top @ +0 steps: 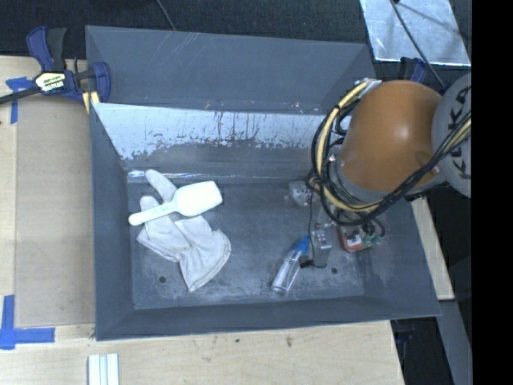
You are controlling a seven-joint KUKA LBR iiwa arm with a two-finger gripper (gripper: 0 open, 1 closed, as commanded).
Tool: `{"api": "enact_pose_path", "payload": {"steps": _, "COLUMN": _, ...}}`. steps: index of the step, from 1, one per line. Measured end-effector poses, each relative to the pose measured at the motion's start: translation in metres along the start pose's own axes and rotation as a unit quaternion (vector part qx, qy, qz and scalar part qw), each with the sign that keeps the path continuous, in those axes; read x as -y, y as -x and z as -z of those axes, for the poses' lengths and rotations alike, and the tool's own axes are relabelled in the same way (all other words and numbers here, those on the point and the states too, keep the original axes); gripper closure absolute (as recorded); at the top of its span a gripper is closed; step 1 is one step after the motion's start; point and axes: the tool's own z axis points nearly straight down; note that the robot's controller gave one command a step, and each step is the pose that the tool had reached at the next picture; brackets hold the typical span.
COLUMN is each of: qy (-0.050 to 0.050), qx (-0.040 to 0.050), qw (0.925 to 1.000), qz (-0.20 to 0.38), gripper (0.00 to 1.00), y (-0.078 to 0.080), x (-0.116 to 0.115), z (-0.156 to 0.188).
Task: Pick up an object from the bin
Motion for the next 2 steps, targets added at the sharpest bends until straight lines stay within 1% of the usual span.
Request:
{"api": "enact_pose_path", "payload": {"steps": 1, "qy": 0.000, "qx": -0.0010, "qw": 0.9998, "qz": 0.021, "gripper": 0.00, "y": -0.011, "x": 0.011, "z": -0.036}}
{"api": "enact_pose_path", "payload": {"steps": 2, "qy": 0.000, "qx": -0.0006, "qw": 0.9987, "qz": 0.050, "gripper": 0.00, "y": 0.004, "x": 0.021, "z": -0.056}}
